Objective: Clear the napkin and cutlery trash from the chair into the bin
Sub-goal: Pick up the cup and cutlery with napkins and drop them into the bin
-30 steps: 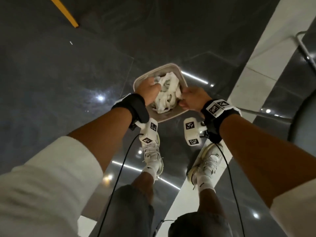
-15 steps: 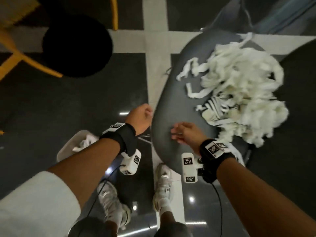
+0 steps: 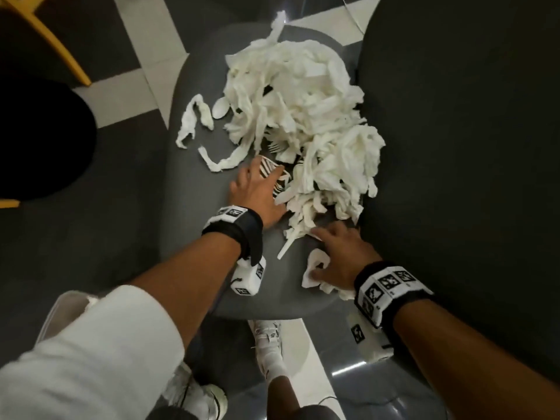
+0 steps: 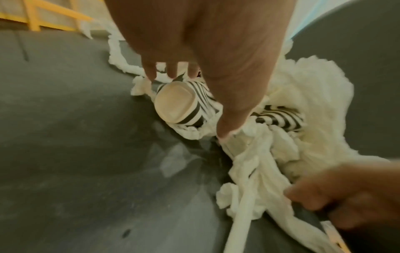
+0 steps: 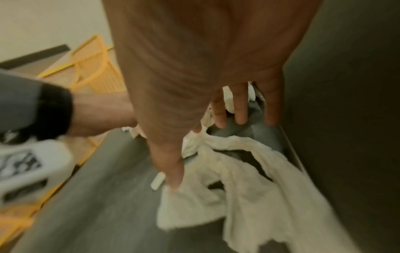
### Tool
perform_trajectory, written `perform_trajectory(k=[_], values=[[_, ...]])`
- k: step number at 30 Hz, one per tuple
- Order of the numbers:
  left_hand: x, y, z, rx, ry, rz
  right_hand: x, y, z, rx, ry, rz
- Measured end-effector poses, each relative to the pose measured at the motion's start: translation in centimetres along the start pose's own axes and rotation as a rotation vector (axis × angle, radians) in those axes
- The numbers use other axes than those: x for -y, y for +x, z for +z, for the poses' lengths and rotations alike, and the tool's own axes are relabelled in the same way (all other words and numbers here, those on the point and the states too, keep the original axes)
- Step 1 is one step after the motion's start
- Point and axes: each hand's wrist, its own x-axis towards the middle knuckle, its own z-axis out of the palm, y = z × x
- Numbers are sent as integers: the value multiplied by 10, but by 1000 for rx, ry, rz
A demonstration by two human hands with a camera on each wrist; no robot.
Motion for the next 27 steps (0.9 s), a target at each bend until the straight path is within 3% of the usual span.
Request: perform_trajectory(k=[4, 10, 17, 27], values=[[11, -5, 6, -36, 36, 37, 12, 5, 24, 102, -68, -91], [34, -35, 7, -40, -22, 40, 17, 18, 38, -65, -21, -116], [66, -78, 0, -189, -247, 14, 44, 30, 21, -119, -174, -300], [143, -125, -9, -247, -595, -107, 144, 18, 21, -391, -25, -526]])
